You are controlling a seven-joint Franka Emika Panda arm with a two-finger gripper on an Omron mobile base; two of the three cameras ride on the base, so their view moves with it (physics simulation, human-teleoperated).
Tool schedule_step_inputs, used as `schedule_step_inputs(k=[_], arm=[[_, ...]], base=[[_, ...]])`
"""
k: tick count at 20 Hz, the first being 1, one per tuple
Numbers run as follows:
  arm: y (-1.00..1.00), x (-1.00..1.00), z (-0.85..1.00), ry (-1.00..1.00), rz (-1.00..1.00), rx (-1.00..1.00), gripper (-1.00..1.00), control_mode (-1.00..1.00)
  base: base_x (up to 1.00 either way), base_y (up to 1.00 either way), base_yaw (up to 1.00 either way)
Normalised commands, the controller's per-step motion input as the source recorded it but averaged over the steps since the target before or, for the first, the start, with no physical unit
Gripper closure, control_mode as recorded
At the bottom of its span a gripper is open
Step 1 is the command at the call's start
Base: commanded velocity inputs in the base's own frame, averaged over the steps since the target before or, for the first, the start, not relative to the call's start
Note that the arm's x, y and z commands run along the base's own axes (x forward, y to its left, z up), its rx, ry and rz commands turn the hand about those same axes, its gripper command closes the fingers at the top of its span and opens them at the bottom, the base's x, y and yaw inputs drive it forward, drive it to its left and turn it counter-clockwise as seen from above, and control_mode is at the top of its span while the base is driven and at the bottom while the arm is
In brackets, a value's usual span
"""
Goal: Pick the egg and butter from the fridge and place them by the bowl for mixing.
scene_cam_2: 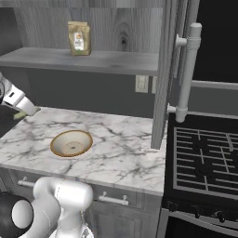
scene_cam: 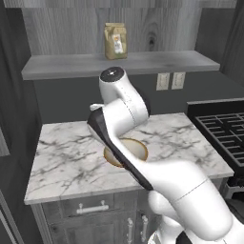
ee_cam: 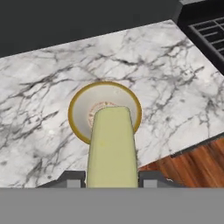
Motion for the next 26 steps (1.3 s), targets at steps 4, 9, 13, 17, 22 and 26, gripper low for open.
schedule_step_inputs(k=[4, 9, 13, 17, 22, 26], arm=[[0.51, 0.00, -0.61, 0.13, 0.07, 0.00, 1.00, -1.00], [0.69, 0.00, -0.70, 0.08, 0.08, 0.00, 1.00, -1.00], [0.55, 0.00, -0.71, 0.03, 0.08, 0.00, 1.00, -1.00], [0.27, 0.06, -0.42, 0.00, 0.04, 0.02, 1.00, -1.00], [0.00, 0.22, -0.09, 0.00, 0.00, 0.00, 1.00, -1.00], [0.00, 0.15, -0.11, 0.00, 0.00, 0.00, 1.00, -1.00]], base=[[0.00, 0.00, 0.00], [0.00, 0.00, 0.00], [0.00, 0.00, 0.00], [0.00, 0.00, 0.00], [0.00, 0.00, 0.00], [0.00, 0.00, 0.00]])
